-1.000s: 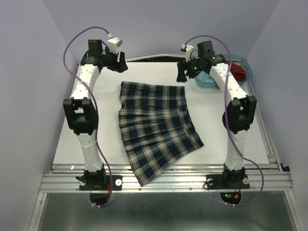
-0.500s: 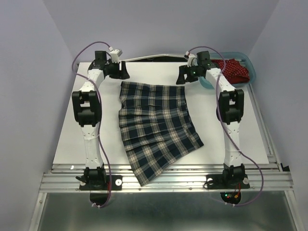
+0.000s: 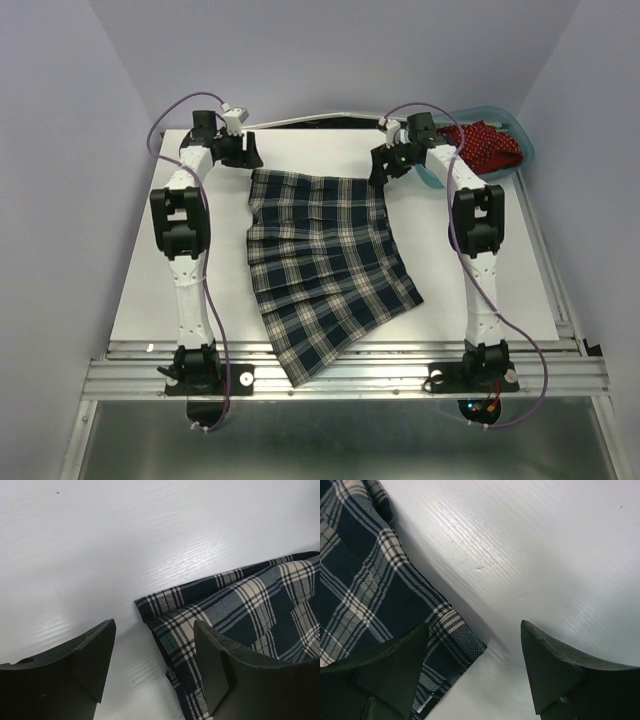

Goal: Fold and stack the skirts
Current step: Fold the skirt

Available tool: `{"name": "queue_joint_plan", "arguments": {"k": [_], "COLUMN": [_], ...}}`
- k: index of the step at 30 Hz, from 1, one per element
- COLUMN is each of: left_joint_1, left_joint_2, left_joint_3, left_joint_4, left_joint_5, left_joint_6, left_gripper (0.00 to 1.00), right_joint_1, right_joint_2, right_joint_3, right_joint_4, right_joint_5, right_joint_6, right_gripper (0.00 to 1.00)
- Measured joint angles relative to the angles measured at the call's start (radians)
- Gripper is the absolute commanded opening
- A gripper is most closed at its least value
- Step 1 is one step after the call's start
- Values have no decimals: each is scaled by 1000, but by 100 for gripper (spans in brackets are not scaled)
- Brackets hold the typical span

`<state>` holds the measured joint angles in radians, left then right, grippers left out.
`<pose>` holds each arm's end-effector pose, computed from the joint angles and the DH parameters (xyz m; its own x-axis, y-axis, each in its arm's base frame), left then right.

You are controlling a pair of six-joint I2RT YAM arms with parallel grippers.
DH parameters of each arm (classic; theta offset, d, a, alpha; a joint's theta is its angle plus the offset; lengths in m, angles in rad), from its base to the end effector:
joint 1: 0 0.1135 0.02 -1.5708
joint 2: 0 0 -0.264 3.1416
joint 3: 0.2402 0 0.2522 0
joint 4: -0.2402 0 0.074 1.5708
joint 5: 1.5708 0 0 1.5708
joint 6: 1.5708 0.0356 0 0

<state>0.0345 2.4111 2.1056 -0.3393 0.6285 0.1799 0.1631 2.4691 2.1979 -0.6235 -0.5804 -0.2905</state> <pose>0.5509 -0.0019 0.2114 -0.5119 0.1272 -0.8496 0.5421 0.8150 -0.2047 0.5332 0.1075 0.1892 -0.6015 -0.3417 -0.7220 -0.6749 0.7009 0.2306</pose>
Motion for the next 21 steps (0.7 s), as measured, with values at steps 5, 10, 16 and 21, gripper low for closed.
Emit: {"name": "queue_joint_plan", "arguments": {"k": [5, 10, 16, 21], "left_joint_1": [0, 0, 0, 0], "left_joint_2": [55, 93, 93, 93], "left_joint_3": [13, 31, 31, 29], "left_joint_4": [-15, -29, -61, -79], "left_joint_5": [26, 71, 135, 196], "left_joint_6": [3, 3, 13, 27], "left_gripper": [74, 65, 37, 3], "right_joint_1": [0, 1, 2, 2], "right_joint_2": [43, 45, 72, 75], "right_joint_3": [4, 6, 50, 52], "right_joint_4": [-24, -41, -75, -100], "right_joint_5": [-8, -23, -51, -68], "right_joint_6": [-91, -134, -156, -174], "right_gripper": [73, 64, 42, 16]}}
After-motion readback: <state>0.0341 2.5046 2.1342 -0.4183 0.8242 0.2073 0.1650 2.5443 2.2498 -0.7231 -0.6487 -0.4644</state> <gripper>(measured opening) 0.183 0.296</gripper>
